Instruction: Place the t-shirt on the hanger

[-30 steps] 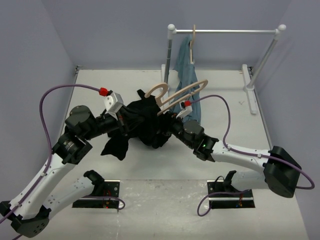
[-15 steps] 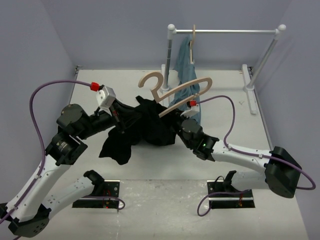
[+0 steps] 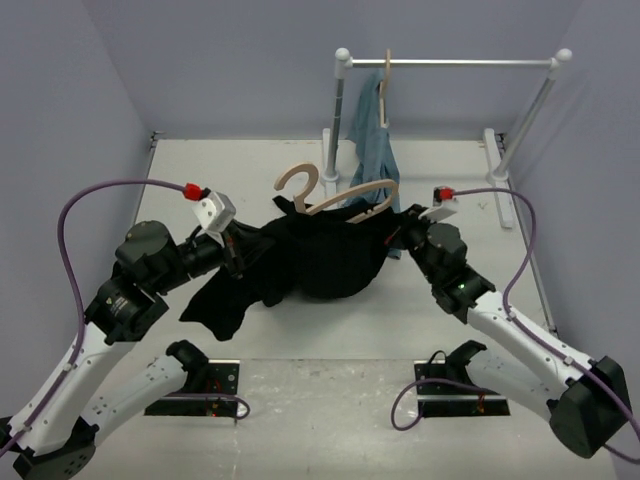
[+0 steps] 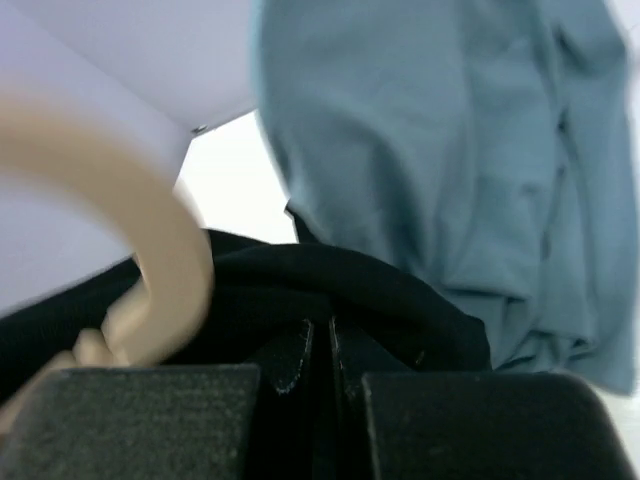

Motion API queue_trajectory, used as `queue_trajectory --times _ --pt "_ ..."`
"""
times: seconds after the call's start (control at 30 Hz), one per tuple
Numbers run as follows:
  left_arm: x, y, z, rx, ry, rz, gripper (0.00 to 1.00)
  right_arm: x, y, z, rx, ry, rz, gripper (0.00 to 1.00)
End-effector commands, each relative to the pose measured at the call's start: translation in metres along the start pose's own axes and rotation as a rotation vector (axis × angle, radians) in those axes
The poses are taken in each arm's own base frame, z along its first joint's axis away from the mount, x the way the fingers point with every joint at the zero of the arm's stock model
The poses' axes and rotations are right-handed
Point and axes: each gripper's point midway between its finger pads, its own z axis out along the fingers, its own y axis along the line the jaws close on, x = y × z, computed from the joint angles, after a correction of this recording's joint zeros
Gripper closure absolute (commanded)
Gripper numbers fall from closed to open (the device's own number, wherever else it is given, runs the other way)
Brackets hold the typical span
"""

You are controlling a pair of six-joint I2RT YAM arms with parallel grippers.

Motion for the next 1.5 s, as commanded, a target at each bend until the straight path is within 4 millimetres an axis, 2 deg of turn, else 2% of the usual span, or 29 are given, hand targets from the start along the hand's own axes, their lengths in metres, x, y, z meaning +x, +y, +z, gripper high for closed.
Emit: queue_trajectory --times 0.0,0.03,0.07,0.1,0.2,0.27,0.37,0.47,0.53,0.7,0.83,0.87,0.97,1.0,1.07,1.13,1.23,1.3,1.33,1.37,1.47 --pt "-0.018 -0.005 -0.020 0.003 -0.113 0.132 1.00 -0.017 -0.031 -0.006 0.006 0.125 -0.100 1.00" --pt "-0.016 -0.006 -0.024 0.002 -0.119 0.141 1.00 -0.021 -0.037 -0.007 0.004 0.144 -0.100 1.00" --pt "-0.017 -0.006 -0.028 -0.005 -0.127 0.147 1.00 -0.020 -0.033 -0.007 -0.035 0.180 -0.097 1.00" --pt "-0.015 -0.006 -0.030 -0.006 -0.125 0.151 1.00 -0.020 -0.037 -0.008 -0.030 0.207 -0.092 1.00" --pt "-0.008 -0.007 -0.032 0.002 -0.109 0.182 1.00 -0.038 -0.044 -0.008 -0.027 0.211 -0.088 1.00" --pt "0.001 -0.003 -0.030 -0.004 -0.076 0.191 1.00 -0.046 -0.038 -0.012 -0.048 0.210 -0.098 1.00" --pt "0.024 -0.002 -0.021 0.035 0.004 0.215 1.00 -0.065 -0.025 -0.018 -0.053 0.206 -0.140 1.00" --pt "0.038 -0.018 -0.013 0.159 0.036 0.218 1.00 -0.076 -0.011 -0.022 -0.075 0.235 -0.164 1.00" --pt "0.041 -0.020 -0.011 0.184 0.041 0.229 1.00 -0.088 -0.006 -0.023 -0.065 0.213 -0.172 1.00" --pt "0.048 -0.022 -0.006 0.219 0.051 0.243 1.00 -0.103 0.007 -0.031 -0.077 0.202 -0.189 1.00" --pt "0.047 -0.016 0.006 0.198 0.042 0.211 1.00 -0.095 0.038 -0.041 -0.219 0.296 -0.166 1.00" --pt "0.031 -0.015 0.011 0.188 -0.020 0.213 1.00 -0.083 0.050 -0.050 -0.281 0.367 -0.159 0.97" --pt "0.012 -0.017 0.016 0.180 -0.109 0.178 1.00 -0.060 0.069 -0.070 -0.376 0.462 -0.198 0.92" --pt "0.005 -0.018 0.016 0.178 -0.151 0.170 1.00 -0.053 0.070 -0.079 -0.375 0.489 -0.212 0.86" --pt "-0.011 -0.021 0.014 0.184 -0.218 0.184 1.00 -0.050 0.061 -0.088 -0.324 0.493 -0.221 0.65" --pt "-0.015 -0.022 0.014 0.189 -0.228 0.183 1.00 -0.060 0.051 -0.095 -0.248 0.447 -0.248 0.57" --pt "-0.013 -0.016 0.020 0.166 -0.200 0.173 1.00 -0.090 0.046 -0.109 -0.162 0.350 -0.271 0.55" --pt "-0.006 -0.008 0.023 0.127 -0.163 0.154 1.00 -0.107 0.052 -0.118 -0.151 0.306 -0.286 0.52" --pt "-0.004 -0.007 0.024 0.122 -0.152 0.151 1.00 -0.125 0.062 -0.126 -0.153 0.256 -0.304 0.50" --pt "-0.003 -0.010 0.023 0.140 -0.151 0.152 1.00 -0.132 0.069 -0.130 -0.170 0.240 -0.317 0.49" --pt "-0.001 -0.019 0.020 0.188 -0.154 0.164 1.00 -0.140 0.090 -0.133 -0.260 0.240 -0.350 0.46"
